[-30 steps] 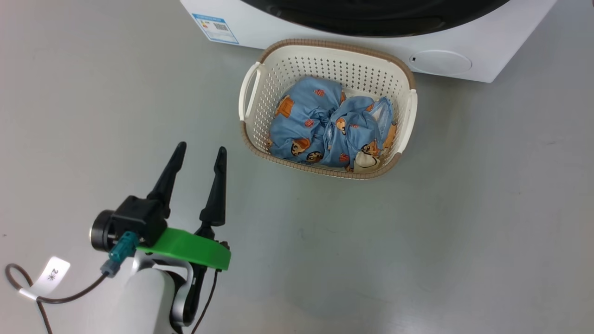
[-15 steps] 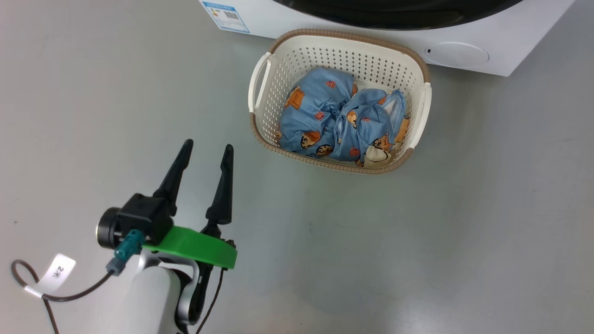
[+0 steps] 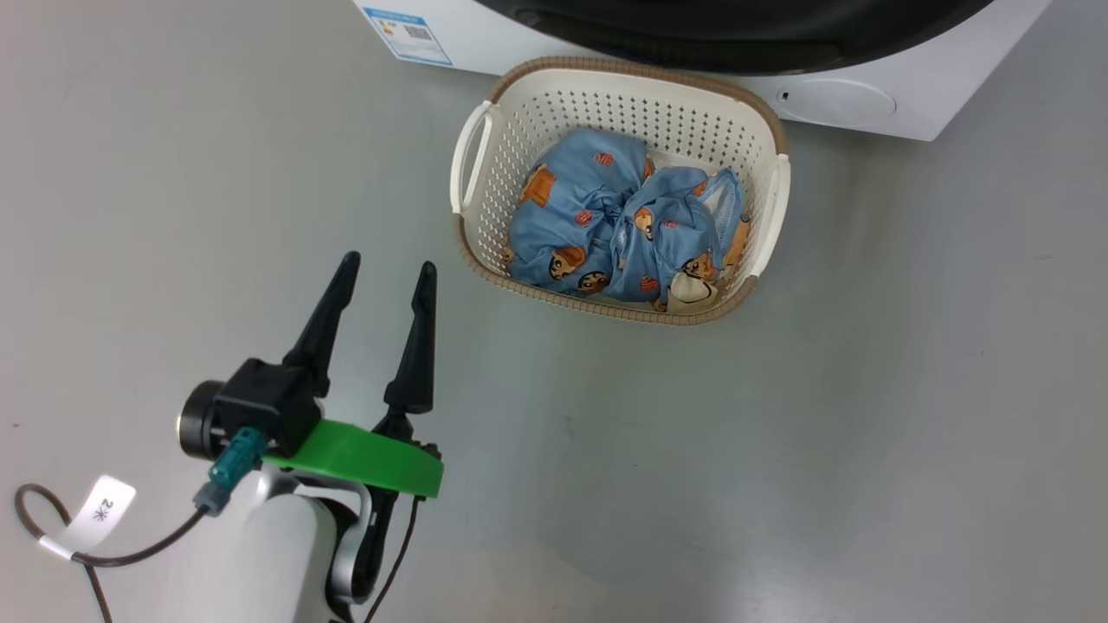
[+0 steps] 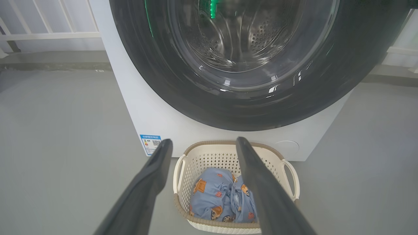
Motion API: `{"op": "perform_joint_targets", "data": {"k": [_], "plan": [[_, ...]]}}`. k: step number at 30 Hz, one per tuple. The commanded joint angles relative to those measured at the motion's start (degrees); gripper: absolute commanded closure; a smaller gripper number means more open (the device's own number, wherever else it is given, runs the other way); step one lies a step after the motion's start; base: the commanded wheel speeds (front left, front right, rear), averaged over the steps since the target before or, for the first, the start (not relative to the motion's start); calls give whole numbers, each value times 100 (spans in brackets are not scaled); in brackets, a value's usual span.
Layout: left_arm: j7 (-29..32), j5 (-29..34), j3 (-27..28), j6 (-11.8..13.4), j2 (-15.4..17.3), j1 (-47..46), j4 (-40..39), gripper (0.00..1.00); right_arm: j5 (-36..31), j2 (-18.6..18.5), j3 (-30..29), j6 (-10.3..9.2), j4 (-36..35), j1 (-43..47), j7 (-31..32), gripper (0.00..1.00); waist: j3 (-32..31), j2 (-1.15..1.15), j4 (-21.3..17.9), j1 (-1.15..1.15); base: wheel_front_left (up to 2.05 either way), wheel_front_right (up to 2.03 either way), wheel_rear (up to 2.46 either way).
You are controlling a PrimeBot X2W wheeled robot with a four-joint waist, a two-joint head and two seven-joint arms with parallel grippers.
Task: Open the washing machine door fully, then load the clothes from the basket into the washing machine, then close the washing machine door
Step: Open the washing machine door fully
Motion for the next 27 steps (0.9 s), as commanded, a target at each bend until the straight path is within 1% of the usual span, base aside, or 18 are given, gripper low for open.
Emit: {"op": "perform_joint_targets", "data": {"k": [1, 11, 12, 15, 16, 17, 19, 22, 23, 24, 27], "plan": [[-37, 37, 207, 14, 141, -106, -172, 0, 9, 330, 41, 10, -87, -158, 209, 100, -10, 0, -27, 0, 0, 0, 0], [-37, 143, 293, -22, 141, -44, -212, 0, 401, 460, 153, 10, -738, 304, 1365, 100, -158, 0, -116, 0, 0, 0, 0], [-37, 143, 293, -22, 141, -44, -212, 0, 401, 460, 153, 10, -738, 304, 1365, 100, -158, 0, -116, 0, 0, 0, 0], [-37, 178, 302, -40, 141, -24, -221, 0, 487, 530, 230, 10, -1089, 636, 1783, 100, -259, 0, -130, 0, 0, 0, 0], [-37, 178, 302, -40, 141, -24, -221, 0, 487, 530, 230, 10, -1089, 636, 1783, 100, -259, 0, -130, 0, 0, 0, 0], [-37, 200, 317, -50, 141, 2, -219, 0, 517, 582, 264, 10, -1268, 851, 1985, 100, -326, 0, -148, 0, 0, 0, 0], [-37, 211, 328, -56, 141, 13, -218, 0, 525, 612, 284, 10, -1367, 972, 2071, 100, -365, 0, -157, 0, 0, 0, 0], [-37, 271, 362, -95, 141, 68, -218, 0, 539, 770, 347, 10, -1679, 1361, 2305, 100, -481, 0, -208, 0, 0, 0, 0], [-37, 309, 396, -121, 141, 107, -210, 0, 604, 924, 349, 10, -1922, 1603, 2432, 100, -551, 0, -246, 0, 0, 0, 0], [-37, 309, 396, -121, 141, 107, -210, 0, 604, 924, 349, 10, -1922, 1603, 2432, 100, -551, 0, -246, 0, 0, 0, 0], [-37, 346, 439, -167, 141, 157, -215, 0, 715, 1176, 357, 10, -2303, 1983, 2647, 100, -664, 0, -291, 0, 0, 0, 0]]}}
